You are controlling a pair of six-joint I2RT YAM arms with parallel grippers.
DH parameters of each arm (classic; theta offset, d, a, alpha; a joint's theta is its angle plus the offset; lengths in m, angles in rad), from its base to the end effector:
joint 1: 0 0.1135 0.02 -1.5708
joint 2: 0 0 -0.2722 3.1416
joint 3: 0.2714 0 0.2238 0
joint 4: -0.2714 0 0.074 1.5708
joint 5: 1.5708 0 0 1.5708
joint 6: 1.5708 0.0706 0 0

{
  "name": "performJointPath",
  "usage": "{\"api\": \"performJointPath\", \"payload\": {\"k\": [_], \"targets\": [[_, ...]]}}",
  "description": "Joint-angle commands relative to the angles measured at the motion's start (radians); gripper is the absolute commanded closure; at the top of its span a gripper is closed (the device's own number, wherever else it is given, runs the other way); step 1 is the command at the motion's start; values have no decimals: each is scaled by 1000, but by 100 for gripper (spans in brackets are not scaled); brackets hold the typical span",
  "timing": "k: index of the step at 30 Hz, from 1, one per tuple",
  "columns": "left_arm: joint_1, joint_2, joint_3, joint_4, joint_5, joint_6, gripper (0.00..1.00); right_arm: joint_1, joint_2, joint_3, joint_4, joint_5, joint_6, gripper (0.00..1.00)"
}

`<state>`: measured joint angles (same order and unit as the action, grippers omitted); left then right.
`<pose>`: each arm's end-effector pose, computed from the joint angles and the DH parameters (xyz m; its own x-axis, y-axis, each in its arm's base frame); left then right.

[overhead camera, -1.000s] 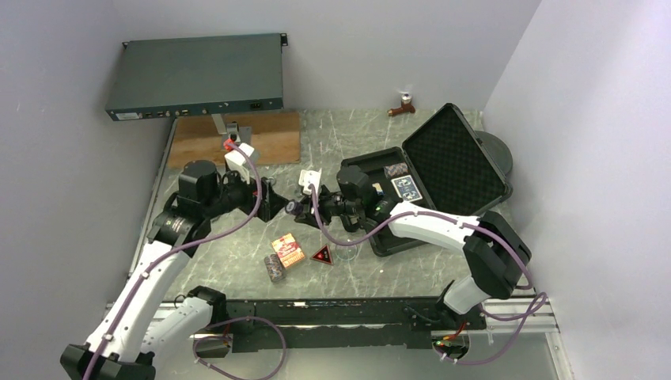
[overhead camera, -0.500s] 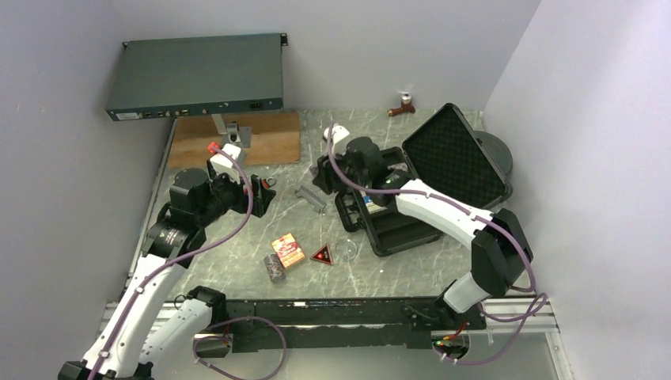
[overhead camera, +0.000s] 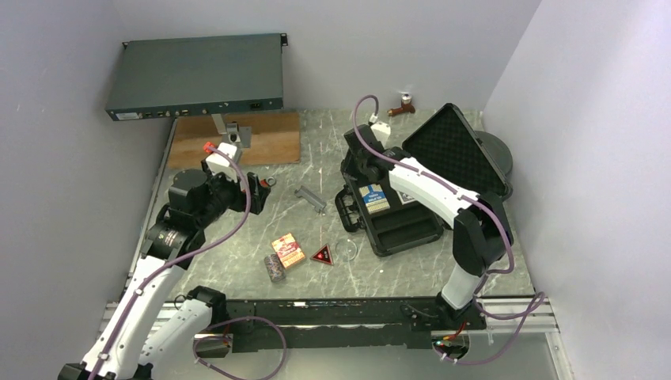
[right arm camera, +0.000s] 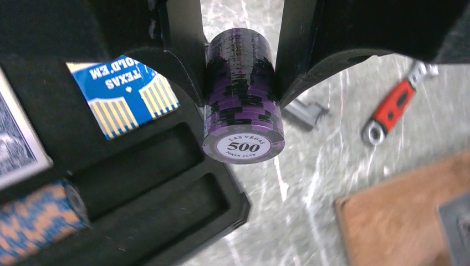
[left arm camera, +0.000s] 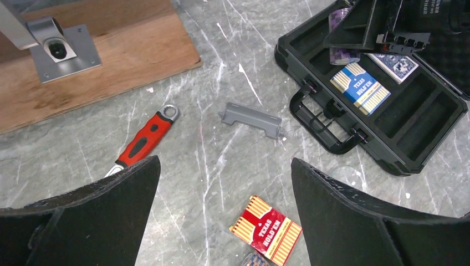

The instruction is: Pack up texas hold em set

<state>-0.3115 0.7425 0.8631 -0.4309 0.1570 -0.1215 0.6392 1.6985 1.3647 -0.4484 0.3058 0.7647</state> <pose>0.1519 -0.0605 0.3392 -0.3424 -0.0155 -0.9394 0.4059 0.8993 -0.1628 0.3163 0.2086 0.2699 -0.6834 0.3147 -0.6588 0.1048 0.9353 0.3380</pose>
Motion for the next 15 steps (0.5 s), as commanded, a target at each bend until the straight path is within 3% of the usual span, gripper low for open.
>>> {"api": "performJointPath", "payload": {"k": [1, 7, 15], "targets": [[3, -40, -3, 34, -39, -5, 6, 4, -14, 85, -129, 241, 361, 100], [3, -89, -30, 59, -115, 9, 0, -20, 16, 105, -217, 304, 566, 100], [2, -112, 18, 2, -147, 6, 0, -105, 114, 175, -314, 172, 696, 100]]}}
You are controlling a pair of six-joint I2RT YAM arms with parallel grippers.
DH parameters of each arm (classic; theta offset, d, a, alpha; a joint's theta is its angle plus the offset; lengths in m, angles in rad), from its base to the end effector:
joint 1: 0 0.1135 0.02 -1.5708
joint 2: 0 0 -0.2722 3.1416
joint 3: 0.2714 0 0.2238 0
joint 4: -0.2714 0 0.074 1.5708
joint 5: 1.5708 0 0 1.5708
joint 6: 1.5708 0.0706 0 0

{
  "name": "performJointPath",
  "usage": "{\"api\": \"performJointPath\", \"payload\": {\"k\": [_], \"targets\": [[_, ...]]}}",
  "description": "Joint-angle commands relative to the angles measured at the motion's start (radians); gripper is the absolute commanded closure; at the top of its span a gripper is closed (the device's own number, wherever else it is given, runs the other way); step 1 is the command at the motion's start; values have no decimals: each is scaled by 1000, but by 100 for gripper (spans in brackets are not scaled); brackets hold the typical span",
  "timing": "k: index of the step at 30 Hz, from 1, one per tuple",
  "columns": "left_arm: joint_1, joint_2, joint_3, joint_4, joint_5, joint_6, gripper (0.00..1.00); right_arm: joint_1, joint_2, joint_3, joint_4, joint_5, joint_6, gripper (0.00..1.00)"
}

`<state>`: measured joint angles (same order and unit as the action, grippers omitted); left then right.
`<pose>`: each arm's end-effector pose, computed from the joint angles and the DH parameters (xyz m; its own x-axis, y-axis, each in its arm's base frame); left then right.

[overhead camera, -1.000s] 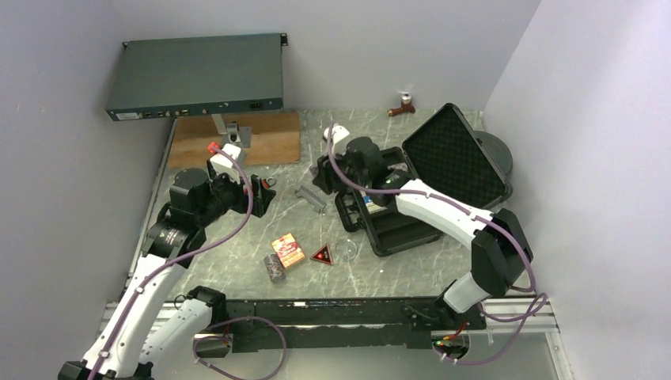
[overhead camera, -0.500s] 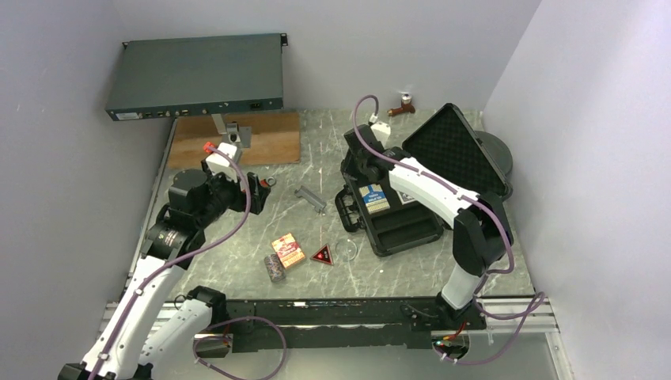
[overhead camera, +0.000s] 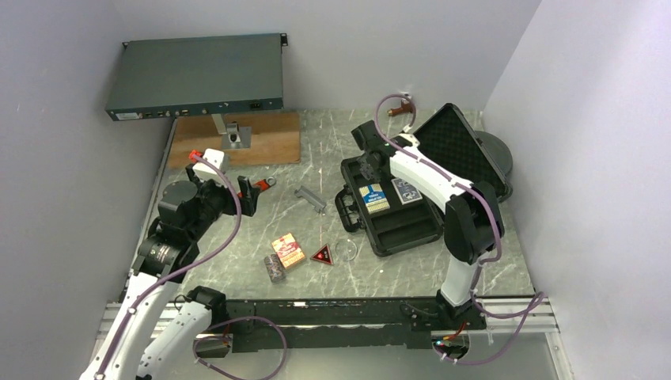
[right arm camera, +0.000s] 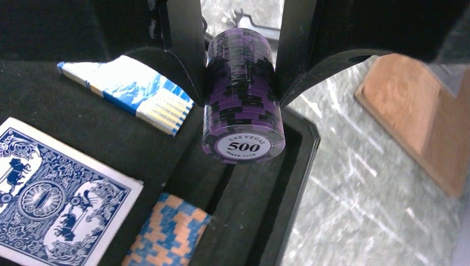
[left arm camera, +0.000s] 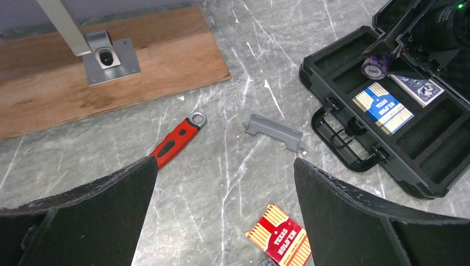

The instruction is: Pack up texas hold em set

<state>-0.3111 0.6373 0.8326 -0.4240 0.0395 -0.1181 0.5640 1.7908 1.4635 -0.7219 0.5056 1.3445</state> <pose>0.1342 -0.0461 0.3434 -0.2547 -0.0418 -0.9661 0.3147 0.9411 -0.1236 0.3314 0.1692 0.2489 -0.4214 0.7423 -0.5210 0.6549 0.6465 0.3913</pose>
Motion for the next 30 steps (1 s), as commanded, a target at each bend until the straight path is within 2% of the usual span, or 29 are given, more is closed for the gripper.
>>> {"api": "performJointPath", "payload": {"k": [1, 5, 15, 30], "targets": [[1, -6, 53, -19, -36, 13, 0, -35, 34, 92, -54, -32, 123, 100], [1, -37, -38, 24, -84, 20, 0, -57, 68, 115, -46, -79, 137, 100], [1, -34, -32, -18, -86, 27, 1, -80, 114, 111, 14, -142, 141, 100], [1, -24, -30, -21, -70, 34, 3, -82, 128, 90, 74, -117, 157, 100]]}}
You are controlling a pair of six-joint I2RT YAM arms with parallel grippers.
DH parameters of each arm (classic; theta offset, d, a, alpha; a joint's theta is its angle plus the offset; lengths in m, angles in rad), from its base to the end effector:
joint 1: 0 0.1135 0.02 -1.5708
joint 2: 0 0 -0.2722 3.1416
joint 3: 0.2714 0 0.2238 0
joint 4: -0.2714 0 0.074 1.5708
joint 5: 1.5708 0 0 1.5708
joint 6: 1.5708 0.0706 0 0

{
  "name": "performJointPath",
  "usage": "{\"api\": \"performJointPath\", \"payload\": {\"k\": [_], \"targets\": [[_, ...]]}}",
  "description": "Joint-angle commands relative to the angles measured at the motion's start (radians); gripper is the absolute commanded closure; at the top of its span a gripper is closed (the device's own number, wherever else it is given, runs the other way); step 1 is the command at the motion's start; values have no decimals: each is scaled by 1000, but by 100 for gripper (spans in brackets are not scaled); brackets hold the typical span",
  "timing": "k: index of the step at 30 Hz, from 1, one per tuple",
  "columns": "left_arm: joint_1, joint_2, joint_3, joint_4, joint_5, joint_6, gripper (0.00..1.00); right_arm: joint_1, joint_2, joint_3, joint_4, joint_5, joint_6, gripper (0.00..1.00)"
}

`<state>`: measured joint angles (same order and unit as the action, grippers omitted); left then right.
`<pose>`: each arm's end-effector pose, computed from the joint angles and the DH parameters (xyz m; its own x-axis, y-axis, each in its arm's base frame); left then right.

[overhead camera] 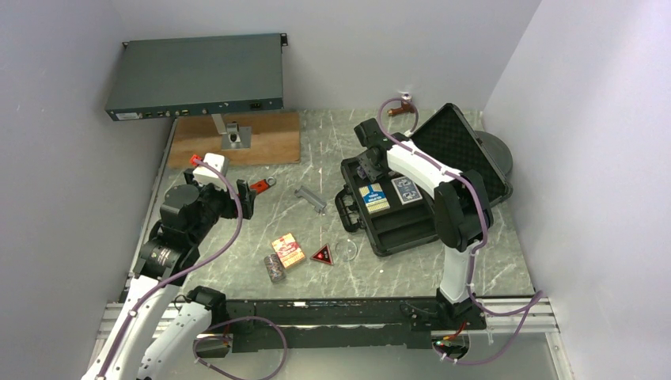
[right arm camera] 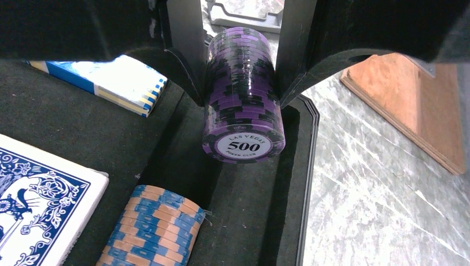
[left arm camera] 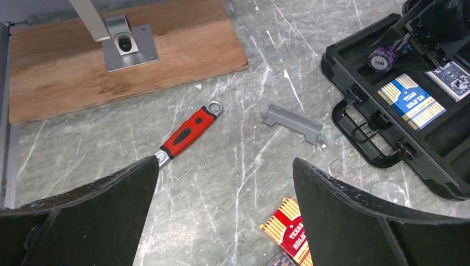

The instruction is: Pack up texas hold em set

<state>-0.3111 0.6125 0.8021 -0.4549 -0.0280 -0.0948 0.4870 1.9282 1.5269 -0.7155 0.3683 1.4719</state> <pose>0.1313 -0.0401 0.3316 -0.2750 -0.0110 -0.9614 0.2554 0.9632 -0.0840 0.3641 0.1640 0.2138 -0.3740 0.8525 -0.3653 0.7610 0.5072 0.4045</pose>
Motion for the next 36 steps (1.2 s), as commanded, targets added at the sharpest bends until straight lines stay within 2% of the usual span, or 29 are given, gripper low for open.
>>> {"api": "performJointPath", "payload": {"k": [1, 7, 10, 13, 16, 24, 36], "targets": [[1, 1, 0, 9, -3, 12, 3, -5, -8, 24, 69, 19, 35, 98], [1, 1, -1, 9, -7, 13, 4, -9, -20, -18, 98, 1, 65, 88], [1, 3, -1, 10, -7, 14, 4, -14, -26, -48, 134, -26, 76, 72], [1, 4, -2, 9, -6, 12, 4, -22, -31, -80, 162, -58, 93, 63], [1, 6, -2, 9, -4, 12, 4, -25, -31, -97, 180, -79, 97, 59], [1, 3, -1, 10, -6, 13, 4, -29, -43, -97, 186, -80, 78, 31], [1, 6, -3, 9, -4, 13, 4, -26, -101, -77, 142, -43, 19, 21]]}}
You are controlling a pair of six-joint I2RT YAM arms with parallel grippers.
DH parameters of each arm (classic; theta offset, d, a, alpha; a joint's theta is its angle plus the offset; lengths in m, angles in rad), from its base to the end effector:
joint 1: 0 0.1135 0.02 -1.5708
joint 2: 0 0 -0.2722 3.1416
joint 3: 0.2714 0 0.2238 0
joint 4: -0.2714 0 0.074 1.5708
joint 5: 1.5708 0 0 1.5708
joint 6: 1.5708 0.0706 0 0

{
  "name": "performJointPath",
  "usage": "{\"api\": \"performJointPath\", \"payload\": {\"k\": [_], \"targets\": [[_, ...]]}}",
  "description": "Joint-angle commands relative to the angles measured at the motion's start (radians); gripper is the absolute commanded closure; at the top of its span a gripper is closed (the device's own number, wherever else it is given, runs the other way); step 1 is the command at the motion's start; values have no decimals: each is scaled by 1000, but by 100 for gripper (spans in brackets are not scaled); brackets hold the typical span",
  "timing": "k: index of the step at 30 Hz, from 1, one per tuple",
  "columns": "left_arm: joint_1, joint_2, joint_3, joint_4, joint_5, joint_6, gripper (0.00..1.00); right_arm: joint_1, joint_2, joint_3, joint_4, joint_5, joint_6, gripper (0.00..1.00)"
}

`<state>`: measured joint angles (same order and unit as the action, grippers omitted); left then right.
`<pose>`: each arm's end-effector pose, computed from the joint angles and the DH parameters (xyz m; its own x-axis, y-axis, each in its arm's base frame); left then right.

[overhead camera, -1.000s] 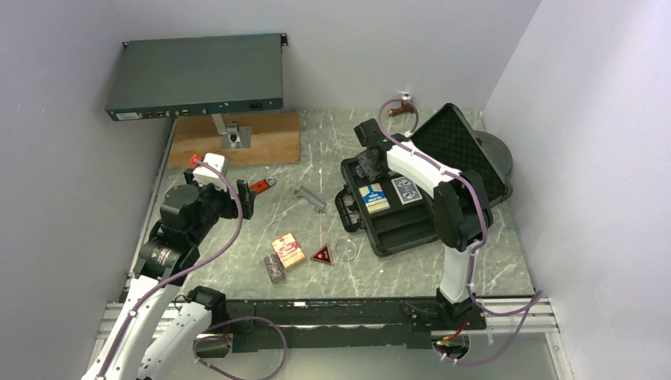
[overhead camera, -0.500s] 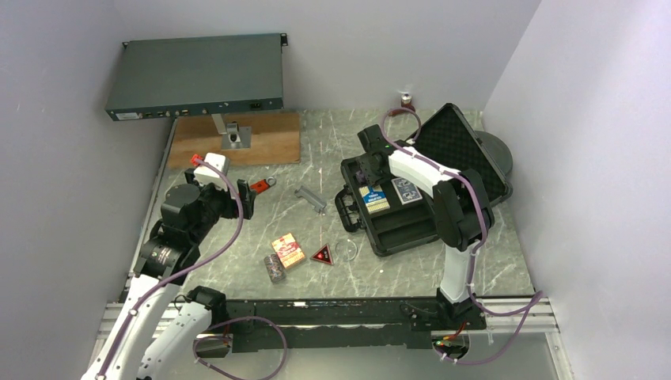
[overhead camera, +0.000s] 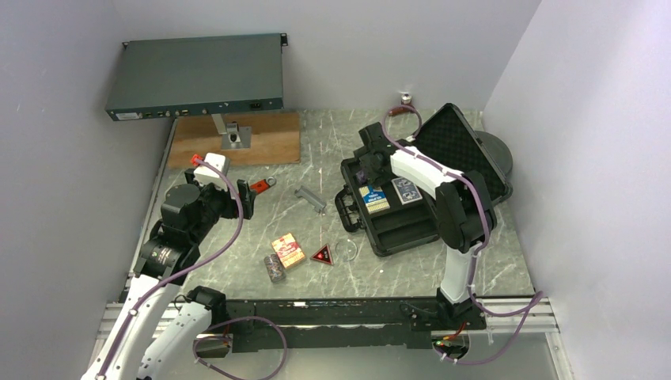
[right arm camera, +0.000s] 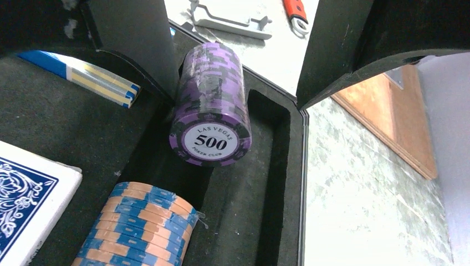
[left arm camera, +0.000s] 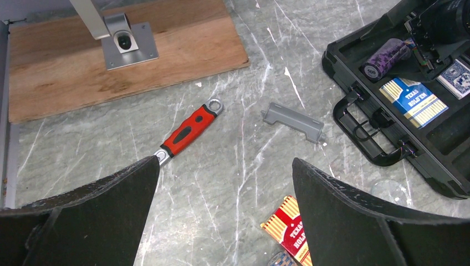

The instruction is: Pack up texas hold em set

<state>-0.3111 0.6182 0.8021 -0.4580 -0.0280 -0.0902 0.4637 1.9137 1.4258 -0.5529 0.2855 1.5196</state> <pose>0.1323 -0.0405 0.3305 -0.2819 -0.0039 -0.9594 0.2560 0.9634 -0.0792 0.3682 0.1619 0.1995 -0.3409 0.9009 -0.2686 0.7552 0.4326 0.4924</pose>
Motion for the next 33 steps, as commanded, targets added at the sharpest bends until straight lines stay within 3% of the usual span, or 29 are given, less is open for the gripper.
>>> {"api": "performJointPath", "payload": {"k": [1, 5, 13, 20, 25, 27, 33], "targets": [[1, 0, -3, 13, -4, 9, 4, -1, -98, 25, -33, 48, -31, 18], [1, 4, 0, 11, 0, 9, 4, 6, -155, -10, -38, 67, -31, 12], [1, 3, -1, 10, -14, 10, 4, 7, -228, -40, -1, 118, -95, 15], [1, 6, -1, 7, -24, 12, 5, 7, -284, -161, 352, 6, -409, 28], [1, 5, -3, 8, -32, 14, 4, 11, -271, -229, 511, -142, -608, 47], [1, 6, -4, 6, -36, 14, 4, 13, -263, -242, 541, -228, -715, 61], [1, 13, -1, 6, -32, 14, 5, 16, -221, -204, 439, -311, -931, 83]]}}
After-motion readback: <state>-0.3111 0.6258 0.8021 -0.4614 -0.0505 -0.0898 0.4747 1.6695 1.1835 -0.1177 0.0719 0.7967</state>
